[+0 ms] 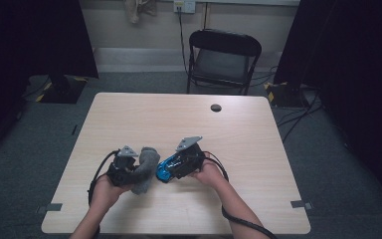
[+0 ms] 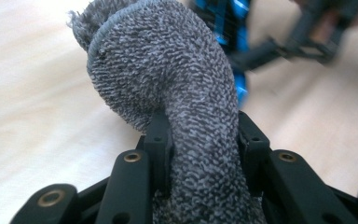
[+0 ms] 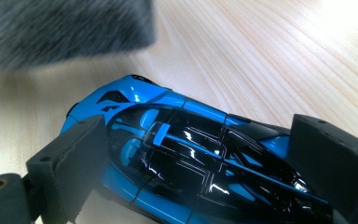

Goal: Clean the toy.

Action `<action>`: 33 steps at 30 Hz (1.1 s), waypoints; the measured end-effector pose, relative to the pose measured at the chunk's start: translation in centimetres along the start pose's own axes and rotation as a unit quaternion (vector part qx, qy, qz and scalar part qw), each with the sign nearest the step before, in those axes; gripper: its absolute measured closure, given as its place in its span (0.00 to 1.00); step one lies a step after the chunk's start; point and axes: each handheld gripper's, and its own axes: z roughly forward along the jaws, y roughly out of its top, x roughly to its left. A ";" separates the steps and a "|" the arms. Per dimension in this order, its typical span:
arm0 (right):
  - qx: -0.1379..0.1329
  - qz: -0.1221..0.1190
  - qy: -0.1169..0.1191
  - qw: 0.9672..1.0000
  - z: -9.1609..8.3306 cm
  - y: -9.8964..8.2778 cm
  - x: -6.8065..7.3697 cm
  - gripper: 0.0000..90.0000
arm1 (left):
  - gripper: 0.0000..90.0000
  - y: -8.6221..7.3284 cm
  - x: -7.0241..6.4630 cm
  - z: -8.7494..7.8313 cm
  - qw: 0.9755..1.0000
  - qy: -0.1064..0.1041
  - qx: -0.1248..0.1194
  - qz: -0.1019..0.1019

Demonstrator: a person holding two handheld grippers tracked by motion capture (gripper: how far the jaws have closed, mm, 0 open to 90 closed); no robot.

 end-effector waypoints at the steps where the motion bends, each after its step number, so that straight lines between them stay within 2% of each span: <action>1: 0.001 0.001 0.000 1.000 0.0 0.0 0.0 0.06 | 0.70 0.1 0.4 0.1 1.000 0.002 -0.001 -0.003; 4: 0.001 0.001 0.000 1.000 0.0 0.0 0.0 0.06 | 0.70 0.3 1.9 0.7 1.000 0.009 0.005 -0.014; 5: 0.001 0.001 0.000 1.000 0.0 0.0 0.0 0.06 | 0.70 0.3 2.2 1.0 1.000 0.017 0.009 -0.016; 7: 0.002 0.001 0.000 1.000 0.0 0.0 0.0 0.06 | 0.68 0.1 2.8 1.5 0.999 0.021 0.010 -0.033; 9: 0.004 0.001 -0.001 1.000 0.0 0.1 0.0 0.06 | 0.59 -0.2 3.2 1.9 0.999 0.031 0.013 -0.040; 12: 0.005 -0.001 -0.002 1.000 0.0 0.1 0.1 0.06 | 0.46 -0.4 3.4 2.0 0.997 0.041 0.007 -0.061; 15: 0.005 0.001 -0.003 1.000 0.0 0.1 0.1 0.06 | 0.40 -0.4 3.4 1.6 0.997 0.056 -0.013 -0.060; 18: 0.006 0.002 -0.004 1.000 0.0 0.2 0.2 0.06 | 0.40 -0.3 3.7 1.2 0.995 0.073 -0.030 -0.059; 19: 0.007 0.002 -0.004 1.000 0.0 0.2 0.2 0.06 | 0.42 -0.4 3.7 1.1 0.995 0.077 -0.031 -0.063; 21: 0.010 0.001 -0.004 1.000 0.0 0.2 0.2 0.06 | 0.47 -0.5 3.8 1.0 0.994 0.084 -0.037 -0.054; 23: 0.009 0.001 -0.003 1.000 0.0 0.2 0.1 0.06 | 0.50 -0.6 3.6 1.1 0.995 0.074 -0.041 -0.049; 26: 0.007 0.001 -0.003 1.000 0.0 0.2 0.1 0.06 | 0.53 -0.7 3.5 1.5 0.996 0.069 -0.034 -0.050; 27: 0.006 0.001 -0.002 1.000 0.0 0.2 0.1 0.06 | 0.56 -0.8 3.5 1.8 0.996 0.064 -0.031 -0.060; 29: 0.006 0.001 -0.003 1.000 0.0 0.2 0.1 0.06 | 0.56 -0.9 3.6 2.4 0.995 0.050 -0.019 -0.080; 31: 0.006 0.001 -0.003 1.000 0.0 0.2 0.1 0.06 | 0.57 -0.9 3.9 2.9 0.995 0.035 0.002 -0.097; 32: 0.006 0.001 -0.002 1.000 0.0 0.2 0.1 0.06 | 0.59 -1.0 4.0 3.3 0.994 0.042 0.007 -0.102; 33: 0.006 0.002 -0.002 1.000 0.0 0.2 0.1 0.06 | 0.64 -0.9 4.2 3.4 0.993 0.035 0.013 -0.114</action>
